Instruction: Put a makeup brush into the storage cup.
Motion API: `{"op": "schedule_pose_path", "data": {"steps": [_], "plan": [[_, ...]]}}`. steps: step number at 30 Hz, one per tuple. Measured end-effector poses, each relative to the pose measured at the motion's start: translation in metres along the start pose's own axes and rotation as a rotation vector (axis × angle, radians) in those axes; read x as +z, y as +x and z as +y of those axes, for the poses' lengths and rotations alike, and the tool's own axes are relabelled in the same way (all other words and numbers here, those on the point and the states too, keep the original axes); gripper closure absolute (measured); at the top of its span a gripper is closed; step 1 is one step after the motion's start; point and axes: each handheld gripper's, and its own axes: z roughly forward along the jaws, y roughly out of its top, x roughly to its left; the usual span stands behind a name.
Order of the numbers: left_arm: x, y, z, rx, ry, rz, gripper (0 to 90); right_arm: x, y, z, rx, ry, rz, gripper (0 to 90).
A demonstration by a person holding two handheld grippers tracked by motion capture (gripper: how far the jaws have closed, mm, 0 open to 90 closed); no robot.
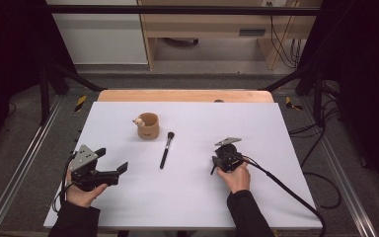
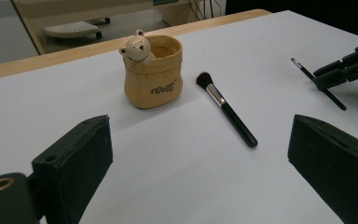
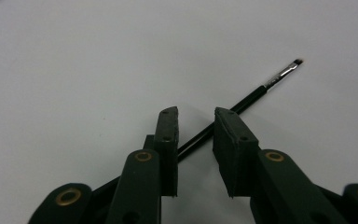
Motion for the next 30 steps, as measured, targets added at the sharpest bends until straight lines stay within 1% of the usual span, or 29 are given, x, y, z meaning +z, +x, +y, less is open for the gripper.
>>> {"op": "schedule_pose_path", "data": {"steps": [3,4,8,11,13,18,19,20,22,23,24,25,28,30], "plan": [[-0.0003,0.0,0.0001,-0.001,-0.002,0.0,5.7,-0.0003,-0.0013,-0.0001,-0.011,0.003,-0.004,73.2],[-0.0004,0.0,0.0,0.0,-0.002,0.0,5.8,-0.0014,-0.0014,0.0002,-0.009,0.005,-0.007,76.1],[-0.0003,0.0,-0.0005,0.0,-0.002,0.001,5.8,-0.0028,-0.0027,0.0007,0.001,0.013,-0.005,78.5],[-0.0005,-0.0002,-0.0006,0.0,-0.002,0.0,5.7,-0.0027,-0.0031,0.0009,0.008,0.016,-0.007,77.6],[-0.0006,-0.0004,-0.0009,-0.002,-0.003,0.001,5.8,-0.0013,-0.0031,0.0002,0.008,0.019,-0.016,74.3],[-0.0007,-0.0005,-0.0017,-0.006,-0.003,-0.001,5.8,-0.0013,-0.0034,-0.0008,0.013,0.015,-0.014,74.3],[-0.0008,-0.0006,-0.0018,-0.004,-0.002,0.0,5.7,-0.0016,-0.0037,-0.0013,0.025,0.014,-0.01,74.3],[-0.0011,-0.0005,-0.0021,-0.006,-0.003,-0.001,5.8,-0.0011,-0.005,-0.0018,0.016,0.009,-0.009,74.3],[-0.0012,-0.0005,-0.0022,-0.004,-0.003,0.0,5.7,-0.0011,-0.0049,-0.0018,0.022,0.009,-0.009,74.5],[-0.0015,-0.0004,-0.0023,-0.005,-0.003,-0.001,5.7,-0.0014,-0.005,-0.0016,0.015,0.013,-0.007,76.9],[-0.0015,-0.0005,-0.0024,-0.006,-0.003,-0.001,5.7,-0.002,-0.0044,-0.0012,0.026,0.019,-0.002,78.9],[-0.0015,-0.0005,-0.0024,-0.006,-0.003,-0.001,5.7,-0.0022,-0.0046,-0.0013,0.022,0.02,0.001,80.1],[-0.0017,-0.0006,-0.0026,-0.006,-0.004,0.0,5.7,-0.0022,-0.0055,-0.0016,0.002,0.019,0.002,82.0],[-0.0018,-0.0005,-0.0026,-0.006,-0.004,0.0,5.7,-0.0023,-0.0062,-0.0018,-0.001,0.02,0.006,82.6]]}}
